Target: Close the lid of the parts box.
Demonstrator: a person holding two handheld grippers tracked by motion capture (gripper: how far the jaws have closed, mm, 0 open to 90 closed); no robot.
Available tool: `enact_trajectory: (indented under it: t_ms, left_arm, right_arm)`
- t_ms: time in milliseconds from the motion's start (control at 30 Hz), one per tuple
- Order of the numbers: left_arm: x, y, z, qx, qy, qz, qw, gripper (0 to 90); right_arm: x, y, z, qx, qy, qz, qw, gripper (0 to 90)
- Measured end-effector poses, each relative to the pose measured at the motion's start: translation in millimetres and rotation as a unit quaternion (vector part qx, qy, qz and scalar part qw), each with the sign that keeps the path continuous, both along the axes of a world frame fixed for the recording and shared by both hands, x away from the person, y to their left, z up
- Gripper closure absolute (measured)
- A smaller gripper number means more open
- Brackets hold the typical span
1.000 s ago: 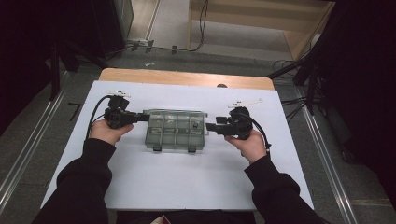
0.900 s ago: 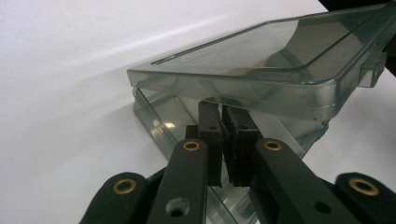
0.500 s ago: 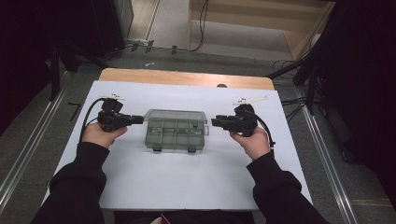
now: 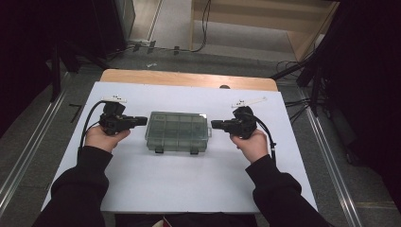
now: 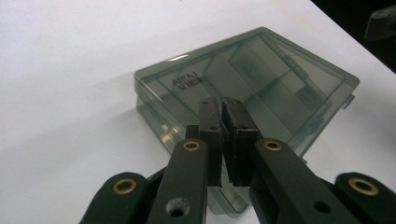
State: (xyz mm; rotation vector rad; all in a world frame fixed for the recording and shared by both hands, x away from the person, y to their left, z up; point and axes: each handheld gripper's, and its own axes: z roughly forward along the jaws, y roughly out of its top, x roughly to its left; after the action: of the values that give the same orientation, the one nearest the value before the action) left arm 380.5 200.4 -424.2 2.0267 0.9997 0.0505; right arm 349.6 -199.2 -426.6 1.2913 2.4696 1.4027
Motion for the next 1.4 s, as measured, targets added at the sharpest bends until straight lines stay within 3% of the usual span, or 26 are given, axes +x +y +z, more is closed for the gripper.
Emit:
enact_trajectory:
  t_ms: [300,600,767,1067,1400]
  left_arm:
    - [-10.4,-11.4,0.1,0.003,-0.006,-0.02,0.9998,87.1]
    - [-16.3,-23.0,-4.5,0.007,-0.003,-0.037,0.9993,86.9]
    - [-19.8,-28.8,-7.7,0.012,-0.001,-0.045,0.9989,86.9]
    - [-18.1,-29.7,-16.9,0.02,0.008,-0.048,0.9986,86.9]
    - [-15.8,-32.0,-28.6,0.043,0.021,-0.053,0.9974,86.9]
  right_arm:
    - [-0.7,13.9,-9.3,-0.012,-0.001,0.019,0.9997,87.5]
    - [-1.6,28.0,-17.2,-0.02,0.018,0.034,0.999,87.4]
    - [-2.4,32.7,-19.6,-0.026,0.017,0.04,0.9987,87.4]
    - [-1.3,38.9,-27.8,-0.038,0.031,0.046,0.9977,87.4]
    - [2.5,43.8,-37.9,-0.053,0.044,0.047,0.9965,87.3]
